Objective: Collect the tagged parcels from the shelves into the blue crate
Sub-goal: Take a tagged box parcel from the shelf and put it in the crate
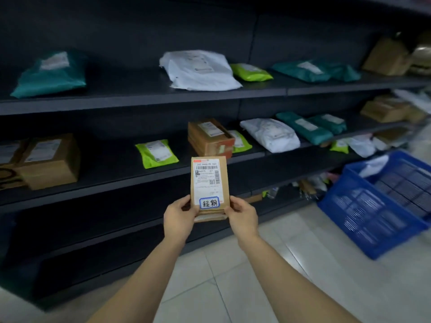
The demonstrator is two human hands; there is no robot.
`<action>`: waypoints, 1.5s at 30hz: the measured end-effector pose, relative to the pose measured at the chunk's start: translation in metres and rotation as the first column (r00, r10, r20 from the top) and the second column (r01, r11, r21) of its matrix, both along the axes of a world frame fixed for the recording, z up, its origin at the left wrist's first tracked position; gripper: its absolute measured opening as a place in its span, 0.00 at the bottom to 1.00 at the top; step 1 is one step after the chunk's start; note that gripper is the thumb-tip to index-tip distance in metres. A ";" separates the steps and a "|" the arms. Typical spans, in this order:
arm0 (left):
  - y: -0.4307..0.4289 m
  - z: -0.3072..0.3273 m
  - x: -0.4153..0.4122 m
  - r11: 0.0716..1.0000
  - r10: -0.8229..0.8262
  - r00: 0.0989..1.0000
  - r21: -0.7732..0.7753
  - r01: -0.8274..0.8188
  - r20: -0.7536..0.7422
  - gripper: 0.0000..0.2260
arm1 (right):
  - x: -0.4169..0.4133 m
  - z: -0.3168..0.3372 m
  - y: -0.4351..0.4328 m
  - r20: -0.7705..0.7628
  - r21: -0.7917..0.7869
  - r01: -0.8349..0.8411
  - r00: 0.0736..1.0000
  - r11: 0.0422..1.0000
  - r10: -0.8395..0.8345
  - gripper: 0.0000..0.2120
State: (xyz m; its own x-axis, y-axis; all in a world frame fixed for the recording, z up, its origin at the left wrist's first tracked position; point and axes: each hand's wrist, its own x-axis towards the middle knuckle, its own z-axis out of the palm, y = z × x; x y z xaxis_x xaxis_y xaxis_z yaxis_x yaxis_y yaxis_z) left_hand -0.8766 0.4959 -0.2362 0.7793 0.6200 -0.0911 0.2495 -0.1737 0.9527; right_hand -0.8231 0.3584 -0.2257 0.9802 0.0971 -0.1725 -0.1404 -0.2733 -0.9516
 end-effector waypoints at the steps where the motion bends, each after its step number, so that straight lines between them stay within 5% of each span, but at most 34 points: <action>1: -0.012 0.000 0.001 1.000 -0.029 1.000 0.007 0.029 -0.002 0.18 | -0.003 -0.002 -0.013 -0.007 0.009 0.031 0.999 0.999 -0.031 0.15; 10: -0.134 0.004 0.028 0.971 -0.240 0.971 -0.015 0.240 -0.016 0.21 | -0.013 0.000 -0.141 -0.023 0.097 0.274 0.962 0.957 -0.273 0.16; 29: -0.458 0.000 0.135 0.882 -0.470 0.882 -0.055 0.467 -0.042 0.19 | 0.066 -0.016 -0.463 -0.074 0.060 0.493 0.870 0.868 -0.488 0.15; 45: -0.674 -0.023 0.340 0.734 -0.676 0.737 -0.094 0.673 -0.010 0.17 | 0.237 -0.027 -0.676 -0.044 0.052 0.652 0.758 0.756 -0.651 0.12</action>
